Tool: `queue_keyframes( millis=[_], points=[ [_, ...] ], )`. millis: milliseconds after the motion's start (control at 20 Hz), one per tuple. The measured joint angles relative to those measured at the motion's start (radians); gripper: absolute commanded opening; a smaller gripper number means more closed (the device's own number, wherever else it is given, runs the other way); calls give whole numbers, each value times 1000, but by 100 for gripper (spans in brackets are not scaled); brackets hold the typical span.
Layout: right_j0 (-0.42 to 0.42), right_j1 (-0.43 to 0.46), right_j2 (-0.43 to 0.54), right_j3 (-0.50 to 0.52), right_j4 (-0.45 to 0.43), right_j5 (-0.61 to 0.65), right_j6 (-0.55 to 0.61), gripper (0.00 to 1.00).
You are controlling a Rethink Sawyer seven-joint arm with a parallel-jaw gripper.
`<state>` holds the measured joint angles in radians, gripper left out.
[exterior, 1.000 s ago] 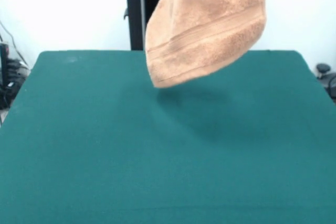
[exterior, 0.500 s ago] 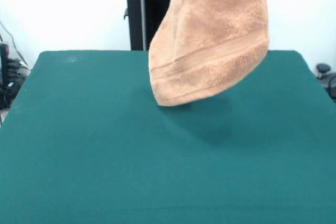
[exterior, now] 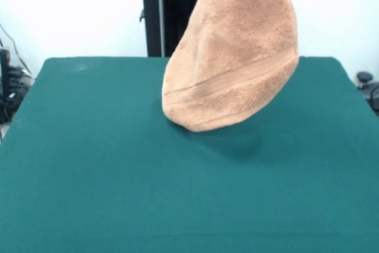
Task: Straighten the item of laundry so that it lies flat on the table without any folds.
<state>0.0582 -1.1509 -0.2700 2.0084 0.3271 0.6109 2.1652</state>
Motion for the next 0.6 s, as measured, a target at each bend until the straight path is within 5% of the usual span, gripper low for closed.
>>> queue_keyframes(
  millis=[600],
  points=[
    [-111, -56, 109, 44, 116, 131, 0, 0]
  ],
)
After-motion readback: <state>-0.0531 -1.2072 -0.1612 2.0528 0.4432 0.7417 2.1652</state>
